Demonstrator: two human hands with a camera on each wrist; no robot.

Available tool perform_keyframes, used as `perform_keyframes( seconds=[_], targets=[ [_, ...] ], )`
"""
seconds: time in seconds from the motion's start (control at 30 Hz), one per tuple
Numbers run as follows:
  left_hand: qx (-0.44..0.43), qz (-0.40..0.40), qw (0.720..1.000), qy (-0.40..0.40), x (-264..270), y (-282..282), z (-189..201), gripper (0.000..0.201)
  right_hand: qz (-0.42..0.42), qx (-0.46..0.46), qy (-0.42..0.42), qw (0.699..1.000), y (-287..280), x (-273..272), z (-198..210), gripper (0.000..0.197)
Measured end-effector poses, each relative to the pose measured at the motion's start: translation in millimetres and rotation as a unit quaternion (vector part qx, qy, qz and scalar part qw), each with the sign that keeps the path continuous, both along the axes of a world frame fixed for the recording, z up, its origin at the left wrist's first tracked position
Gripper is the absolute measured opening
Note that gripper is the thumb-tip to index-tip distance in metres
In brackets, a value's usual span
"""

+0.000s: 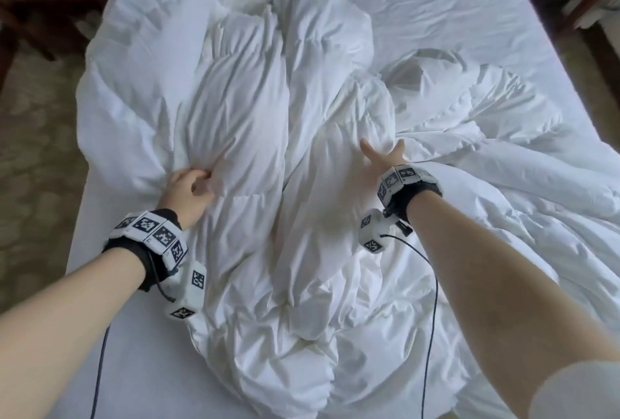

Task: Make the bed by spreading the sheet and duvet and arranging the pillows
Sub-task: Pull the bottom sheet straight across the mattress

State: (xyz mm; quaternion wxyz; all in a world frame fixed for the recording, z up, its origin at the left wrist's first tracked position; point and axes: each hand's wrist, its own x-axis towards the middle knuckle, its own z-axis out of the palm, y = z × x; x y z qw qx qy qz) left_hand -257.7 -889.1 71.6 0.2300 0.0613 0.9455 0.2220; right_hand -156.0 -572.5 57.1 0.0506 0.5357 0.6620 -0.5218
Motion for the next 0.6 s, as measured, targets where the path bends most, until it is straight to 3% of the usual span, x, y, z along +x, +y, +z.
perform_keyframes(
  seconds=[0.1,0.2,0.4,0.53,0.6],
  targets=[
    [-0.003,0.001,1.0,0.008,-6.4,-2.4,-5.3,0.034,-0.002,-0.039,0.03,0.999,2.1,-14.0,4.6,0.096],
    [0.017,0.006,1.0,0.023,-12.0,-6.5,-1.2,0.029,0.059,-0.002,0.058,0.997,-15.0,-33.8,25.6,0.063],
    [0.198,0.11,0.973,0.032,-24.9,-16.7,44.7,0.039,0.129,-0.041,0.161,0.978,-87.7,-44.7,92.2,0.04],
    [0.296,0.066,0.953,-0.016,-29.9,-32.5,90.9,0.049,0.233,-0.05,0.196,0.951,-164.7,-30.1,138.5,0.008],
    [0.336,0.046,0.939,-0.057,-28.5,-38.0,108.7,0.047,0.309,-0.034,0.177,0.934,-195.2,-26.0,150.7,0.014]
  ],
)
